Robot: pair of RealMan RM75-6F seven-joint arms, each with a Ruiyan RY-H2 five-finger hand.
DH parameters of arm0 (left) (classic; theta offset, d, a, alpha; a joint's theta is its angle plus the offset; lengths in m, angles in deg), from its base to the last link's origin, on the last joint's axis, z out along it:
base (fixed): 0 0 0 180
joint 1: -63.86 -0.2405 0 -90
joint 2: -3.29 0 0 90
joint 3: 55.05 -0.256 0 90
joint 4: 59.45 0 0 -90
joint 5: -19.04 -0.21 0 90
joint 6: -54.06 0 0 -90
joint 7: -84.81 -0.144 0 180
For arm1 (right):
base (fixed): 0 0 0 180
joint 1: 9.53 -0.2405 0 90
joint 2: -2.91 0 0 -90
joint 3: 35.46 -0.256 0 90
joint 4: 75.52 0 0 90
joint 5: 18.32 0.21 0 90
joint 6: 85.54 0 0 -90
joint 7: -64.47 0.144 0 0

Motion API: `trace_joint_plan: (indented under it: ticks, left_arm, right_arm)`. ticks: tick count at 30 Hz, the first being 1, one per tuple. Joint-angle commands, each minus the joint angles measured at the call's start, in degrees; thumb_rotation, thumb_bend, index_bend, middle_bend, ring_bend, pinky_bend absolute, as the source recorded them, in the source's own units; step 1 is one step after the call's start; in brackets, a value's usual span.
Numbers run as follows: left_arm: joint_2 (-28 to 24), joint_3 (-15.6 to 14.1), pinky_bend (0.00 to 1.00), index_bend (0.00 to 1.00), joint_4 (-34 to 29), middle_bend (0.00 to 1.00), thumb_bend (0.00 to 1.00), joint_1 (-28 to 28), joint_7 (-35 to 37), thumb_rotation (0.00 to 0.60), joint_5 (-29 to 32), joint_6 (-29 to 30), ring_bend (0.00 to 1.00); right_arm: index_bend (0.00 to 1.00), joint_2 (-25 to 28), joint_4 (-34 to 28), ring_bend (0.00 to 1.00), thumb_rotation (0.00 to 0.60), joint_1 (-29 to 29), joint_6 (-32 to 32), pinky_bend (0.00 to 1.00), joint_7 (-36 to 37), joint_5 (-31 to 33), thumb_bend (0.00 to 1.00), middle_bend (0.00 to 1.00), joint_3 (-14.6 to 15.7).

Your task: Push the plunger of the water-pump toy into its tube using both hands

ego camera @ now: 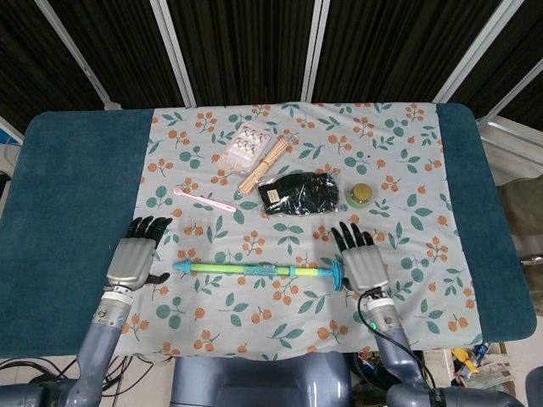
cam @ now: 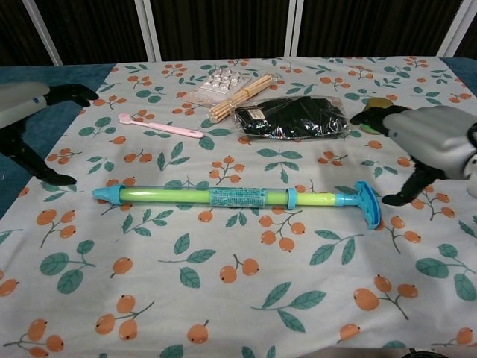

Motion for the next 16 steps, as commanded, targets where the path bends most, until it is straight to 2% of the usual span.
trace_joint_plan:
  ticks: [1,3,8,13,16]
  left_arm:
    - [-4.70,-4.27,0.05,0.07,1.26,0.06,0.08,-4.02,6.68,0.600,-7.54,1.77,0.02]
    - [-6.64,-6.89,0.04,0.05,3.67,0.04,0.07,-6.23,10.35,0.600,-12.66,3.80,0.00]
    - [-8.67,-10.26,0.03,0.00,8.30,0.00,0.07,-10.05,16.16,0.600,-18.47,7.18,0.00]
    - [-9.78,-11.37,0.02,0.00,10.59,0.00,0.07,-13.48,20.33,0.600,-21.50,10.71,0.00]
    - [-9.81,-11.41,0.02,0.00,12.02,0.00,0.07,-14.48,21.27,0.600,-23.20,11.86,0.00]
  right_arm:
    - [0.03,6.47,-2.86,0.01,0.600,4.58,-3.50,0.15,6.11,-5.15,0.05,0.01,3.75]
    - [0.02,10.14,-3.42,0.01,0.600,7.31,-5.60,0.15,10.80,-8.96,0.03,0.01,6.18]
    - [0.00,15.35,-2.48,0.00,0.600,12.02,-9.64,0.15,19.00,-15.41,0.02,0.00,10.12]
    - [0.00,18.94,1.44,0.00,0.600,16.37,-14.54,0.15,24.29,-23.04,0.02,0.00,13.97]
    - [0.00,19.68,3.82,0.00,0.600,18.18,-16.59,0.15,27.44,-25.85,0.02,0.00,14.87]
